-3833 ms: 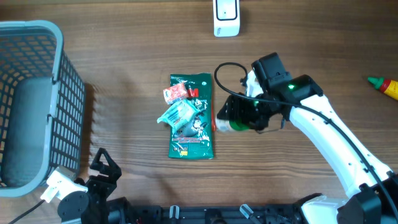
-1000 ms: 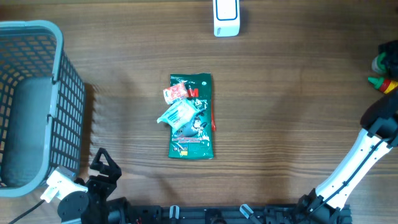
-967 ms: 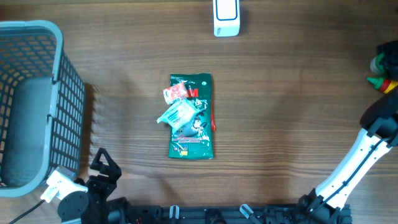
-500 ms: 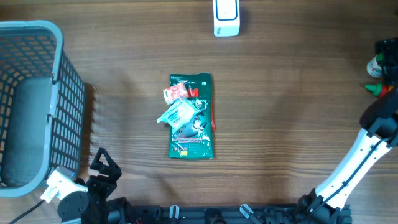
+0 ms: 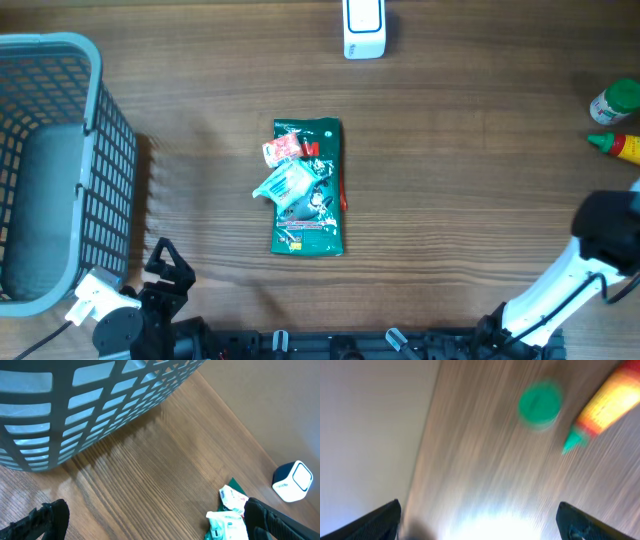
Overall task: Scan the item barcode
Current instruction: 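Carry the jar to the right edge and set it down, then reach the right gripper to the red-white snack packet and grasp it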
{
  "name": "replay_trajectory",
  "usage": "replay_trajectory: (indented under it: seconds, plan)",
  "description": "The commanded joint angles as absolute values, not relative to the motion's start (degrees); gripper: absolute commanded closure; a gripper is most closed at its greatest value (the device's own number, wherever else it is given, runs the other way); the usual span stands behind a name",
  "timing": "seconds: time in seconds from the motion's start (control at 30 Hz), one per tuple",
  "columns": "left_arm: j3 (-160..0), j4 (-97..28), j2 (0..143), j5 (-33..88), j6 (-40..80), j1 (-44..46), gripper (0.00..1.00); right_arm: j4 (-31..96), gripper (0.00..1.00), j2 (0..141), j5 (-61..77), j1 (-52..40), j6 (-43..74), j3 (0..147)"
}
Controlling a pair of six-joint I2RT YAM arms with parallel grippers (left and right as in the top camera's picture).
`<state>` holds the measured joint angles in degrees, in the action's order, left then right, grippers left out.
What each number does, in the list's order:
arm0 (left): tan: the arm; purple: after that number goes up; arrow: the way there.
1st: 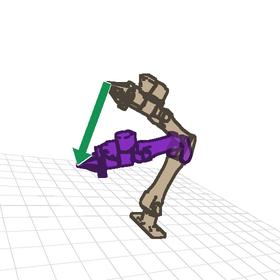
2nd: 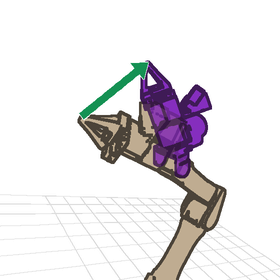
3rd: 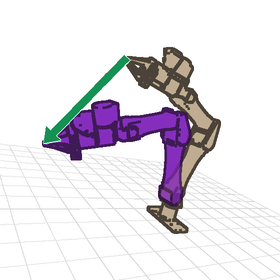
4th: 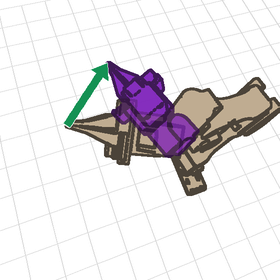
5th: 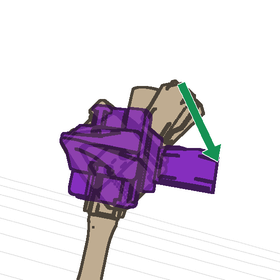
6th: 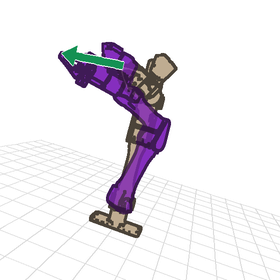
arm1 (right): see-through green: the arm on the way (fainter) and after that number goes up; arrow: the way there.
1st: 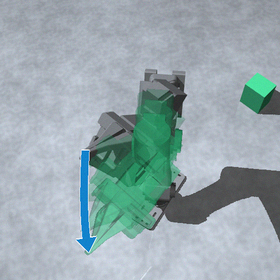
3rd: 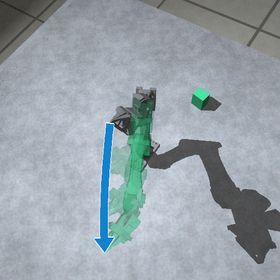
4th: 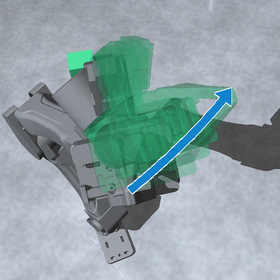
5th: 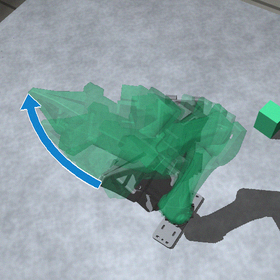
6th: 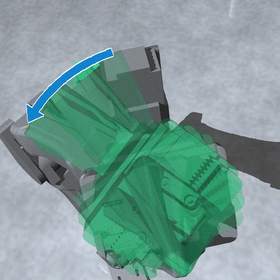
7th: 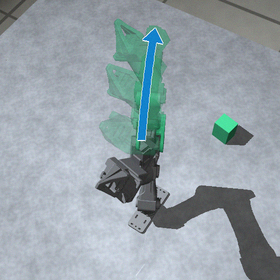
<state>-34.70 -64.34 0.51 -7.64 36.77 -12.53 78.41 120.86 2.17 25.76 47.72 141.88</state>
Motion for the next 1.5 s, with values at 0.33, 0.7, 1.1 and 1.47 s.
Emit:
replay_trajectory:
  seconds: [0.33, 0.7, 1.1, 1.47]
  plan:
    - [-34.5, -64.3, 0.4, -8.4, 37.1, -12.6, 0.00, 81.3, 0.16, 122.7, 16.9, -13.2, 37.5, 128.6]
    - [-34.5, -64.3, 0.4, -8.4, 37.1, -12.6, 0.00, 59.5, 0.31, 128.1, 26.5, -30.5, 45.1, 110.3]
    - [-34.5, -64.3, 0.4, -8.4, 37.1, -12.6, 0.00, 51.3, 0.43, 138.4, 31.0, -32.1, 51.5, 110.0]
    - [-34.5, -64.3, 0.4, -8.4, 37.1, -12.6, 0.00, 50.3, 0.95, 139.3, 27.1, -30.5, 52.7, 110.0]
